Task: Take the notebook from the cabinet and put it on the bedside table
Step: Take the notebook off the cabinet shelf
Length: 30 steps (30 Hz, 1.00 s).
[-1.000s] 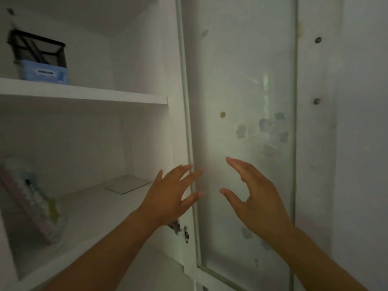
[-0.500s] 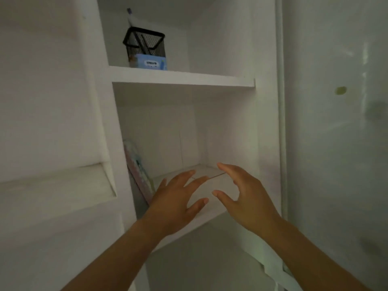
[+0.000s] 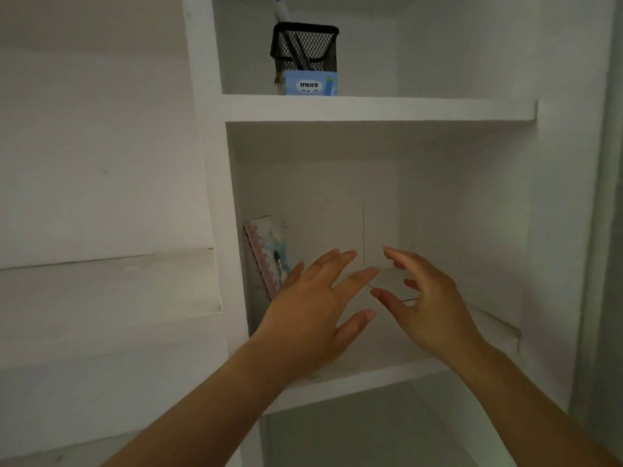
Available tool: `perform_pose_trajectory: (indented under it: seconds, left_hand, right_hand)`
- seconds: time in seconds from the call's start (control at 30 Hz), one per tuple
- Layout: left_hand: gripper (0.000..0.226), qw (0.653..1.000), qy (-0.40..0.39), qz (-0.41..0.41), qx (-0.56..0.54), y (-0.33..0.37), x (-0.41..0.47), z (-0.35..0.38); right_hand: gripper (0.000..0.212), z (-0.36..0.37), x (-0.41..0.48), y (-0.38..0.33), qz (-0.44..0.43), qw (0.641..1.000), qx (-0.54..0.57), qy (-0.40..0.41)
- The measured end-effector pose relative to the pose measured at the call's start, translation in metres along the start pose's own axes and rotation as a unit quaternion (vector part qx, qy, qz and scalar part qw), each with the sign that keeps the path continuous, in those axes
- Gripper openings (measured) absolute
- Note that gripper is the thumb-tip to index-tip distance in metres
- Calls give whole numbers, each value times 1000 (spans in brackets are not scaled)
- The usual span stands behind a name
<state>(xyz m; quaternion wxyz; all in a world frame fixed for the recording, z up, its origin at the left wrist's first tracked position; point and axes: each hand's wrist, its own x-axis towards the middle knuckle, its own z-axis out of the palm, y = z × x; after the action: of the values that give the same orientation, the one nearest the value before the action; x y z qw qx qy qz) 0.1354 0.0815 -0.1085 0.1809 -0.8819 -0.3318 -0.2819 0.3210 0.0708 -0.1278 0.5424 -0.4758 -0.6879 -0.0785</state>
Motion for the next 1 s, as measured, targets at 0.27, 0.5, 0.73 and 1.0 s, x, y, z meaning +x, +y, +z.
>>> perform_pose_trajectory:
  seconds: [0.27,0.5,0.73,1.0]
  left_hand:
    - [52,992,70,-73,71,13,-16,-38]
    - [47,980,112,-118,118,18,-56,-60]
    - [54,966,173,-159,109,-14,-85,-65]
    - [56,957,210,-151,132,-42,-91,-56]
  right_hand:
    - [56,13,24,1,-27,992,123,-28]
    - [55,38,29,-28,-75,973,195,-99]
    - [57,70,31,-40,-103,970,181,-127]
    - [64,105,19,-48,-76,976,169,-112]
